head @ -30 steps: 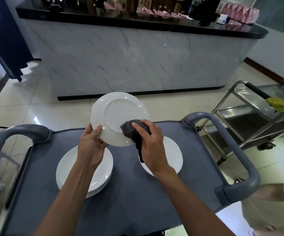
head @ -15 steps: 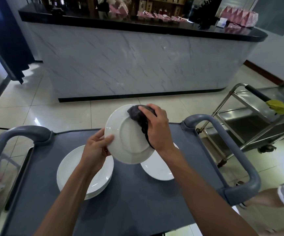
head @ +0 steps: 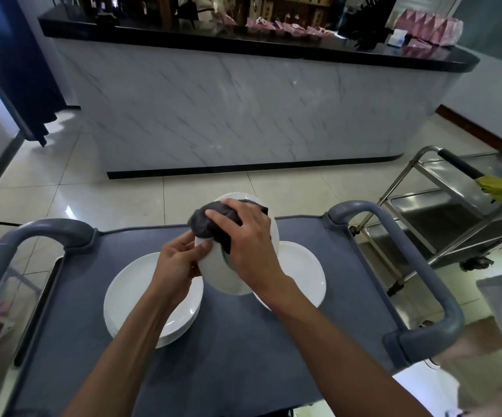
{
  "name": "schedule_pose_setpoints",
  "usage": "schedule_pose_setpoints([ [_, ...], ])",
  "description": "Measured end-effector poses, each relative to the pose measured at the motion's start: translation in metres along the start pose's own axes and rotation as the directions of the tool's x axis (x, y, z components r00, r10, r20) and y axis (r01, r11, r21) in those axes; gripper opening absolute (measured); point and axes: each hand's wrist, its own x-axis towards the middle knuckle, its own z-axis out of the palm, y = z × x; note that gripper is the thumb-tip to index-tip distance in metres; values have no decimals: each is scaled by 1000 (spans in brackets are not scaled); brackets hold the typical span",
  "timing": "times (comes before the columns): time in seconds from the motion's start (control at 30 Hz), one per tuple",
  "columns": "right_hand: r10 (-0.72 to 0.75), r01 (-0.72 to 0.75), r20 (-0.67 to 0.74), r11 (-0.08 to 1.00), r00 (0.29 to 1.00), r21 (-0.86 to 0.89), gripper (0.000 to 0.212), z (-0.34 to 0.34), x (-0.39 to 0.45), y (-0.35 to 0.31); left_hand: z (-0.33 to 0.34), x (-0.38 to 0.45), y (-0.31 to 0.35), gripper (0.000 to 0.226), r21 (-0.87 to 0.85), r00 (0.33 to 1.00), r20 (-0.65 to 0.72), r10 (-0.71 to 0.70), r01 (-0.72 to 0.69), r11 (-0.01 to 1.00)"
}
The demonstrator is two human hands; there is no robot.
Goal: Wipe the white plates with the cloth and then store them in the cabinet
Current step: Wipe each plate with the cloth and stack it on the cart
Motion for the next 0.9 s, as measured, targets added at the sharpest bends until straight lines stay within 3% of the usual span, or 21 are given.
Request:
schedule_pose_setpoints([
  [0.3,177,-176,-57,984,982,34,48,-17,11,28,0,-4,-3,46,-28,999,38,26,-25,999],
  [0.63,391,-372,-30,893,920,254,44,-37,6,74,7,1,-2,35,-135,999,-41,5,-11,991],
  [0.9,393,-370,-71,903,917,219,42,-55,-15,108,45,22,0,25,-52,995,-79,61,-65,997],
])
